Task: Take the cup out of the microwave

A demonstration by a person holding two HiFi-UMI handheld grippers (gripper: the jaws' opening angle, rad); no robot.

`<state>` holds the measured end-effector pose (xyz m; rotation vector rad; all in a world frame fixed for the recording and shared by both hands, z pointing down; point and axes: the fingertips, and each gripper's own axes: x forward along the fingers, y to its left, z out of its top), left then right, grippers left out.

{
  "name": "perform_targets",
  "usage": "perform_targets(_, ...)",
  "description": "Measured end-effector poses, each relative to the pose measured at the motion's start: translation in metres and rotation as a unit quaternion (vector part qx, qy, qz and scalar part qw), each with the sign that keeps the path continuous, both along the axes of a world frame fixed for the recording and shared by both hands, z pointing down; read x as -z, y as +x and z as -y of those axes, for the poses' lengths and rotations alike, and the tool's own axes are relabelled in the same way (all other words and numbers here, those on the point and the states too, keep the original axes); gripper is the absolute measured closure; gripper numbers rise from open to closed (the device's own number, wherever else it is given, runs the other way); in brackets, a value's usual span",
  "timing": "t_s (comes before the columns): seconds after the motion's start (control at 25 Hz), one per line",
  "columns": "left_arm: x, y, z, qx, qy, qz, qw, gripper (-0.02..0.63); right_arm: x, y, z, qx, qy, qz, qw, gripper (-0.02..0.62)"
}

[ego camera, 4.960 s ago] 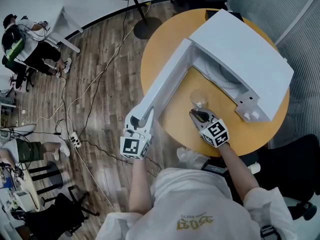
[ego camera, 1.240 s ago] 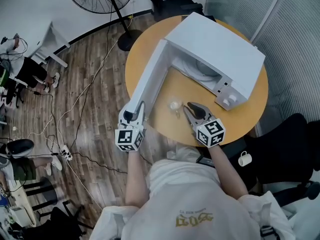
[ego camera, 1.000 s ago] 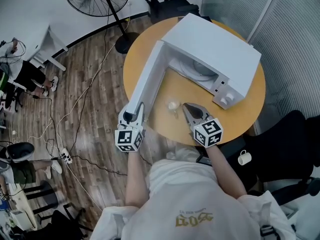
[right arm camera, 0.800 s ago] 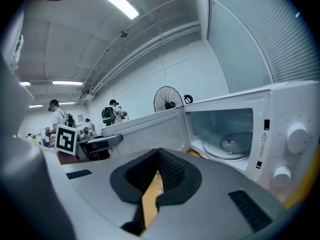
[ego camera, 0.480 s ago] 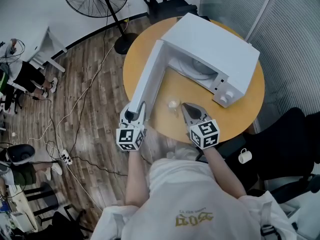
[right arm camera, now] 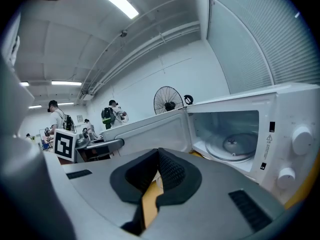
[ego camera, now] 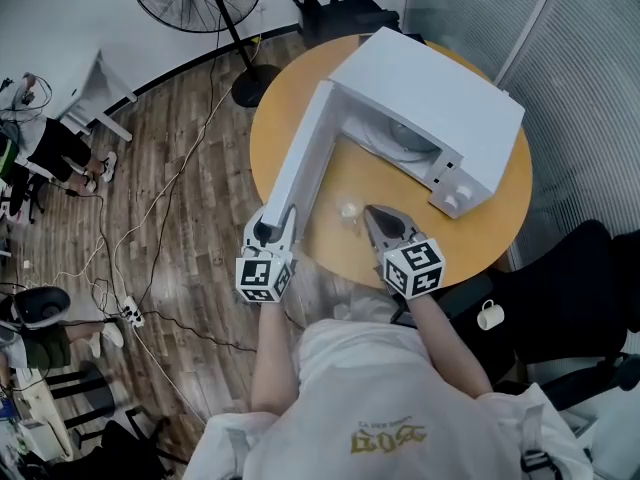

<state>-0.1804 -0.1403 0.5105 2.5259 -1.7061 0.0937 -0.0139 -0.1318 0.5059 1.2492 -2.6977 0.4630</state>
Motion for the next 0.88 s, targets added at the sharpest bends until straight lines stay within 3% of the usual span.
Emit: perform_targets(0.88,0.001,0.000,0.000,-0.002,0.003,-0.003,1.0000,0.431,-0.019,-0.001,0.000,0.003,-0.014,-0.025,1.000,0.584)
